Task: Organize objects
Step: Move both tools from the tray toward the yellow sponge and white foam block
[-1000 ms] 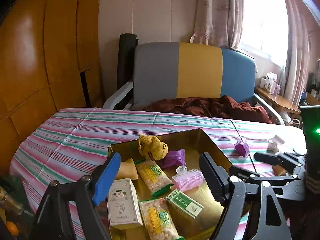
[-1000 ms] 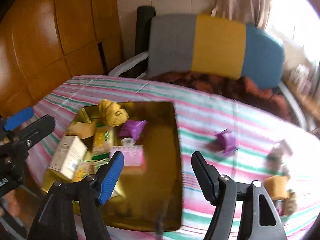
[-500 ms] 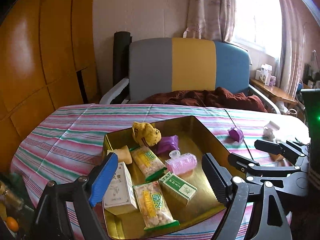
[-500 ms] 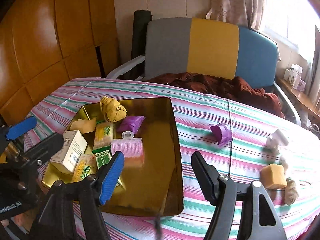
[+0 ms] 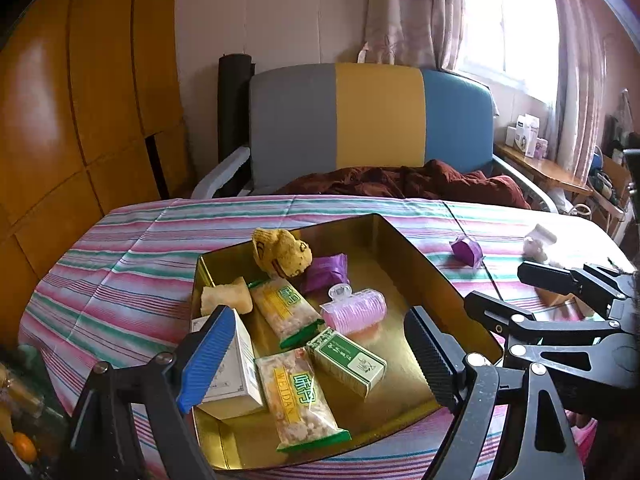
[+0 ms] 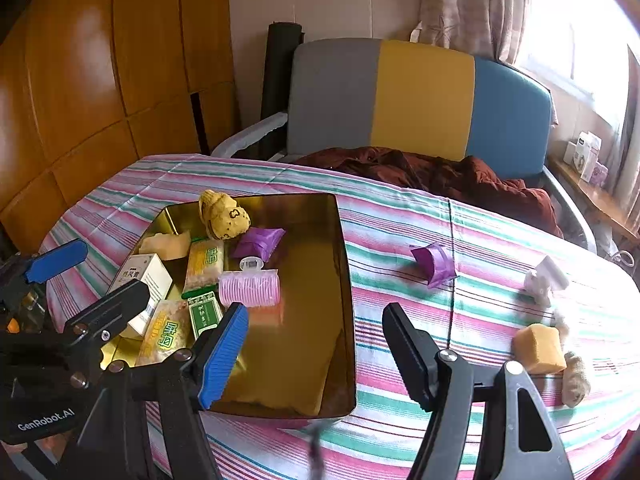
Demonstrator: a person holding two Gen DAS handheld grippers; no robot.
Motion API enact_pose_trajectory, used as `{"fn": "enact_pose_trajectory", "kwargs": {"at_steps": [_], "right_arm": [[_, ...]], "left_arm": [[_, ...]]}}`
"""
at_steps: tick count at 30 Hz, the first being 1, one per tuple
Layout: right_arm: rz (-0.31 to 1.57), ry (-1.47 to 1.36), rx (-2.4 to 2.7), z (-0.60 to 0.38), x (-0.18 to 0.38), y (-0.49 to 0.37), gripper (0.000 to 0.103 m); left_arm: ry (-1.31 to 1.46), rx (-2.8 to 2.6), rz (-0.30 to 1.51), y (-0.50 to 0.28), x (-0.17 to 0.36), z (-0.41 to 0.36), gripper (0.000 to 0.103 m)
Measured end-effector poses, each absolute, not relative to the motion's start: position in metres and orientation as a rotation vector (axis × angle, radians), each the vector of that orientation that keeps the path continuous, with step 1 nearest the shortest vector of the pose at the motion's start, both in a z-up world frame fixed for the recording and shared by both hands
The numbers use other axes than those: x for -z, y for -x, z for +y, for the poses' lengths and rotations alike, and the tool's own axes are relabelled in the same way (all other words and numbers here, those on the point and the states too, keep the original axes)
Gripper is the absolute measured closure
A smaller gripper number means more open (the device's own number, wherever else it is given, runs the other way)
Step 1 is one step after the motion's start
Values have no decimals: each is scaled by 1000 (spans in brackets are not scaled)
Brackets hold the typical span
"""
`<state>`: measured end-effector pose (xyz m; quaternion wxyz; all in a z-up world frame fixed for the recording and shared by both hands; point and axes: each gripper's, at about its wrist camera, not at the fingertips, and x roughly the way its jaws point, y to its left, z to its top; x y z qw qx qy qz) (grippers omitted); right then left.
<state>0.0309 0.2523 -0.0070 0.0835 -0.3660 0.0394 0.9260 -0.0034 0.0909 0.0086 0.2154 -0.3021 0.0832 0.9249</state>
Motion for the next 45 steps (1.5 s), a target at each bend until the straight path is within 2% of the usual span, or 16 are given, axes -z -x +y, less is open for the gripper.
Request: {"fn": "enact_pose_trajectory", "kwargs": {"at_steps": [15, 39, 42, 45], "right_arm": [[200, 1103, -2708, 288, 13, -41, 32], [368, 953, -2418, 457, 4, -76, 32], [432, 927, -2367, 489, 10, -85, 32], [609, 892, -2299, 520, 24, -99, 32]], "left_arm": [[848, -2509, 289, -3, -2, 108, 16], [857, -2428, 417, -9, 6, 146, 16], [851, -2414, 441, -8, 6, 154, 16], [848, -2398, 460, -8, 6, 165, 16]]}}
